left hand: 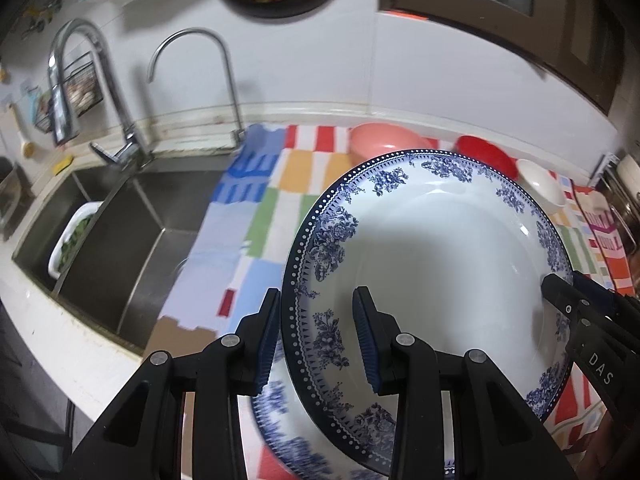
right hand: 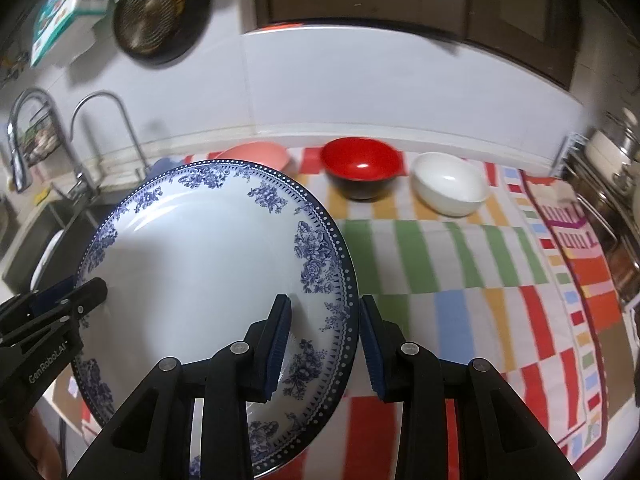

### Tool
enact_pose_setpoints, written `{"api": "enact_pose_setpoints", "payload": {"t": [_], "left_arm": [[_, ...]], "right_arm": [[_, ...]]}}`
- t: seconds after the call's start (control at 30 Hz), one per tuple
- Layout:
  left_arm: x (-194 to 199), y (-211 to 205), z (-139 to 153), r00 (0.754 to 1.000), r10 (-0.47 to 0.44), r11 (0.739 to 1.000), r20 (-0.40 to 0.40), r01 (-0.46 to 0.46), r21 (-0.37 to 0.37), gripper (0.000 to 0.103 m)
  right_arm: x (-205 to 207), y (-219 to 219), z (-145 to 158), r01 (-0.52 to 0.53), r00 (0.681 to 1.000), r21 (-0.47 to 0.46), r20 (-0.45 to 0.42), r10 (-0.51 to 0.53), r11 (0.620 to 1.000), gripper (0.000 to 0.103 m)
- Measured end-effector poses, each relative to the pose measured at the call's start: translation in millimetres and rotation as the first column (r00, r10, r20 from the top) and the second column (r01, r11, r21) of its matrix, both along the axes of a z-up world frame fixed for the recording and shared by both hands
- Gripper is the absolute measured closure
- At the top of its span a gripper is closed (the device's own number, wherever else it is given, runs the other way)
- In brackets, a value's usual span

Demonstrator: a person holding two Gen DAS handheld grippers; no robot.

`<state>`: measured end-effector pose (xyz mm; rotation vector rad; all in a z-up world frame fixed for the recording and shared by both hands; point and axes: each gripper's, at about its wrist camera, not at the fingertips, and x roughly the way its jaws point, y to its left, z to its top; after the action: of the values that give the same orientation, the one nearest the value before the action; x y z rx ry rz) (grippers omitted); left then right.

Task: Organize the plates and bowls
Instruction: 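Lift the smaller plate with both grippers and carry it toward the plate stack, then lower the smaller plate onto the stacked plates and open both grippers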

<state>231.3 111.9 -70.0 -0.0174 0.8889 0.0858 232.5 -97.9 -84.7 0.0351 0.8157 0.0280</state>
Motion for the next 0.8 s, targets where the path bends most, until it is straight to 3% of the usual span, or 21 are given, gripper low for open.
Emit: {"api": "enact_pose_setpoints", "payload": {"t": [0.33, 0.8], "left_arm": [[-13, 32, -26, 0.996, 0.059, 0.998, -0.071, -0.059, 0.002, 0.067], [-14, 38, -66, 0.98, 0.07, 0.997, -0.186, -0.073, -0.01, 0.067]], "right_arm": [[3, 43, -22, -0.091, 0.994, 0.004, -0.059, 0.091, 0.996, 0.067], [4, 60, -60, -0.122, 0.976, -0.007, -0.18, 0.119, 0.992, 0.067]]}}
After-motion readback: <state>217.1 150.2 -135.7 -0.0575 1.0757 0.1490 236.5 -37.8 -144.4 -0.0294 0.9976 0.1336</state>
